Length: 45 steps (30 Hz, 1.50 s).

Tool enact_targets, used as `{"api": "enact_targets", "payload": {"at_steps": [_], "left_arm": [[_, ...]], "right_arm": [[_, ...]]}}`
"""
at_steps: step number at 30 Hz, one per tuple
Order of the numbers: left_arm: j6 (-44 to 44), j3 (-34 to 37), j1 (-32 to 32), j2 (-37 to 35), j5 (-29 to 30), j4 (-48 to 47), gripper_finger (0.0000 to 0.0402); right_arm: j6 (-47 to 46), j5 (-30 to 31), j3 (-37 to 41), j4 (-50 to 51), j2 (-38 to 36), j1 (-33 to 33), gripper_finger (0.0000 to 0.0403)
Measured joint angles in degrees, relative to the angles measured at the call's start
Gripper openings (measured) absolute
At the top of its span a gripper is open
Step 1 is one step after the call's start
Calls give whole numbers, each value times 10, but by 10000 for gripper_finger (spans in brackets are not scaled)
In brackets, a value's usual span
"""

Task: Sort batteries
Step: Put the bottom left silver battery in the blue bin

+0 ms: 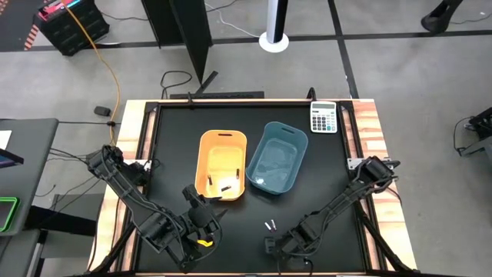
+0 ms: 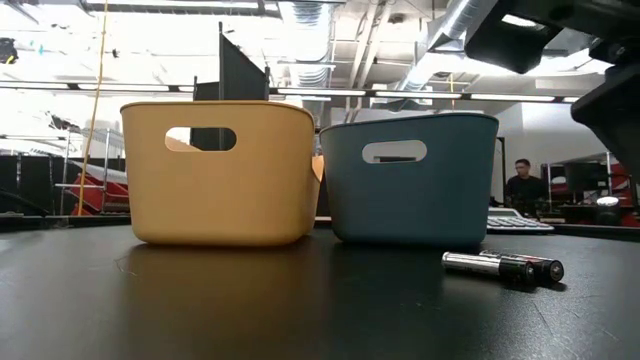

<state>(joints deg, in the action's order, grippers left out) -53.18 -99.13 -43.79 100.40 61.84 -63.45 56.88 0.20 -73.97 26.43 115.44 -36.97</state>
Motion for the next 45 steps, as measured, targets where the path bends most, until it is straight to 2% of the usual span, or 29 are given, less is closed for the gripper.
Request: {"api": "enact_targets", "payload": {"at_steps": [10,23,32,39,45], "left_arm": [[0,0,0,0,0,0,173],[0,0,0,0,0,0,173],[0,0,0,0,0,0,173],[0,0,0,0,0,0,173],[0,0,0,0,0,0,173]], "right_arm": [[0,-16,0,-1,0,7,116],[-17,-17,1,0,1,7,59],[-57,-17,1,-2,1,7,51],[-78,-17,1,-12,1,7,28],[-79,-17,1,-17,1,7,30]]}}
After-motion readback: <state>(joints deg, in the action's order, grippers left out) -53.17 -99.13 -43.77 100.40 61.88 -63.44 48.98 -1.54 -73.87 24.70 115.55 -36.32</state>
